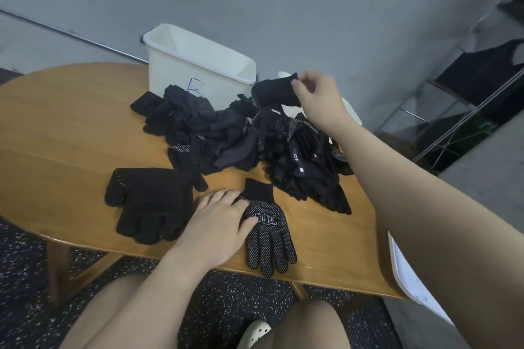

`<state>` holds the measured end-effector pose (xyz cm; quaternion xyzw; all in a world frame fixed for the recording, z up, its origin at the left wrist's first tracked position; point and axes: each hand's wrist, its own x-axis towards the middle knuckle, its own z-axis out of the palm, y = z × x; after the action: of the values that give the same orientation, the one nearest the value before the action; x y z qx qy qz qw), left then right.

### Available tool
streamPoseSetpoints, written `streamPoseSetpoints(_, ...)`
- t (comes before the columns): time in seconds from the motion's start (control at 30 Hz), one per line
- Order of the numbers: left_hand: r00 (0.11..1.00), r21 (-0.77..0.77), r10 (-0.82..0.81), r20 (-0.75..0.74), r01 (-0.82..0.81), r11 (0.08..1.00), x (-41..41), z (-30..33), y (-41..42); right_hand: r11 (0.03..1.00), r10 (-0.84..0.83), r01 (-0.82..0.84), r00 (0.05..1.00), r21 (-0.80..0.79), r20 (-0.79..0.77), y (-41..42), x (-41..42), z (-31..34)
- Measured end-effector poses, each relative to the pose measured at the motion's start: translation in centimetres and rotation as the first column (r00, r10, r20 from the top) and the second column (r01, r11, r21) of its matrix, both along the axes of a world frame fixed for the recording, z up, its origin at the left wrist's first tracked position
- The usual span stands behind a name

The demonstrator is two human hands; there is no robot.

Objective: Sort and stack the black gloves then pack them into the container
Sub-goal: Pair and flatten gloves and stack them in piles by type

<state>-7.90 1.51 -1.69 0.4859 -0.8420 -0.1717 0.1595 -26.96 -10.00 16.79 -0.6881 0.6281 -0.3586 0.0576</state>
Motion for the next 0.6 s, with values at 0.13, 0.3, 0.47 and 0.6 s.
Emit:
streamPoseSetpoints(0.13, 0.997, -0.038, 0.046, -0.061, -0.048, 0.998, -0.2, 0.2, 0.0, 0.999, 0.019, -0.018, 0.999, -0.035, 0.037, 1.3, -0.2, 2.3)
streamPoseSetpoints(0.3, 0.863, 0.068, 0.131, -0.487, -0.112, 0.991, -0.6, 1.0, -0.2, 0.998, 0.053, -0.051, 0.992, -0.025, 0.11, 4.5, -0.2, 3.1)
streamPoseSetpoints(0.47, 0.386, 0.367, 0.304, -0.871, 0.101, 0.925, -1.3, 2.6, -0.2, 0.998, 0.033, -0.044, 0.976, 0.043, 0.215, 8.1, -0.5, 0.3)
streamPoseSetpoints(0.6, 0.07, 0.449, 0.46, -0.885, 0.386, 0.806, -1.8, 3.7, 0.1, 0.993, 0.001, -0.043, 0.938, 0.111, 0.346, 11.6, -0.5, -3.7)
